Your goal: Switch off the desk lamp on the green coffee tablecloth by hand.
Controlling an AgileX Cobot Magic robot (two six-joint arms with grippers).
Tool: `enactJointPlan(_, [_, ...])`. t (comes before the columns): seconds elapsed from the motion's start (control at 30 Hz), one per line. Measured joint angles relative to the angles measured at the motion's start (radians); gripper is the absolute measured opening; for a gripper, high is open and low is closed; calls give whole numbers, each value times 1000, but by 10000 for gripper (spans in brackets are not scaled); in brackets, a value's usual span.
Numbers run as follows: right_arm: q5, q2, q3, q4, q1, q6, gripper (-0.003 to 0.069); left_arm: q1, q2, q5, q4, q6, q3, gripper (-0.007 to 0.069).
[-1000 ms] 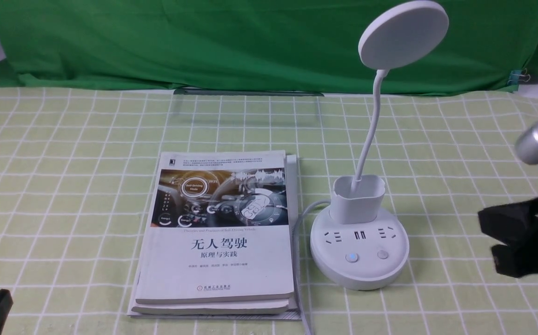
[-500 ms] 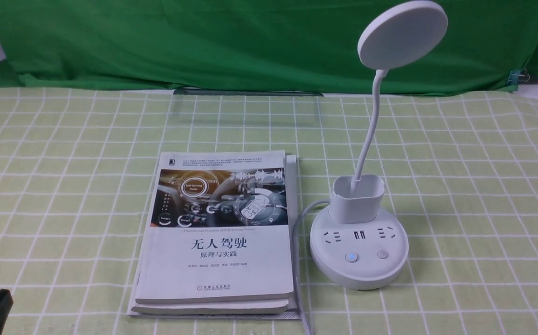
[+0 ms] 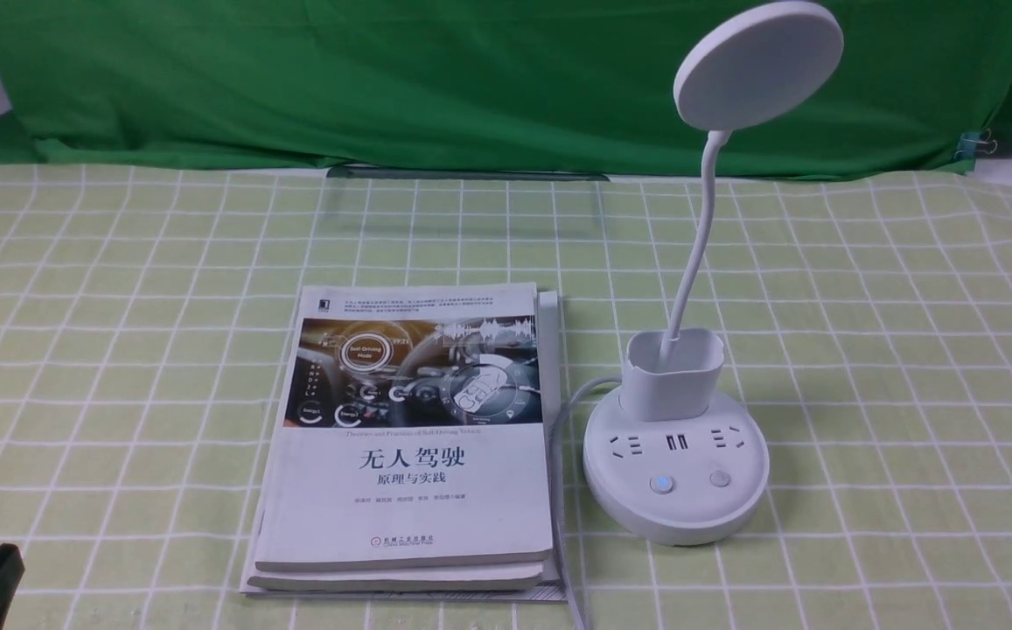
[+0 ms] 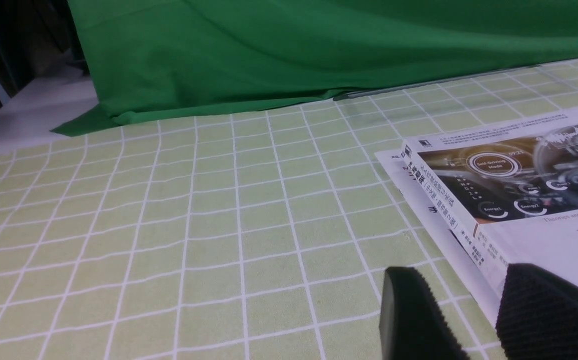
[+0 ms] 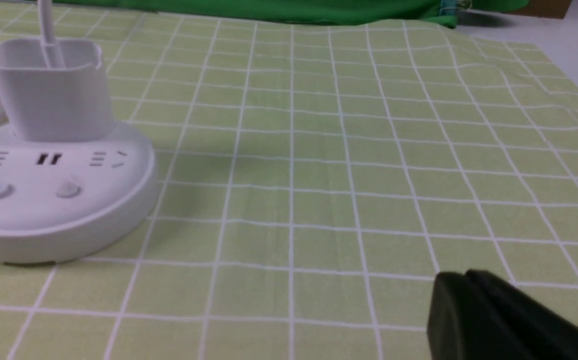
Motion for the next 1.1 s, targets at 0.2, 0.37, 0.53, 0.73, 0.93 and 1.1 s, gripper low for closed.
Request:
enactJointPlan(0.2, [3, 0, 0, 0, 0, 1, 41, 0, 0, 0, 0, 0, 0, 243])
enactJointPlan(0.37, [3, 0, 0, 0, 0, 1, 43, 0, 0, 0, 0, 0, 0, 243])
enactJointPlan(0.53, [3, 0, 0, 0, 0, 2, 43, 0, 0, 0, 0, 0, 0, 243])
enactJointPlan(0.73, [3, 0, 0, 0, 0, 4, 49, 0, 0, 0, 0, 0, 0, 243])
enactJointPlan(0.93, [3, 0, 0, 0, 0, 4, 64, 0, 0, 0, 0, 0, 0, 243])
enactJointPlan(1.1, [3, 0, 0, 0, 0, 4, 78, 0, 0, 0, 0, 0, 0, 243])
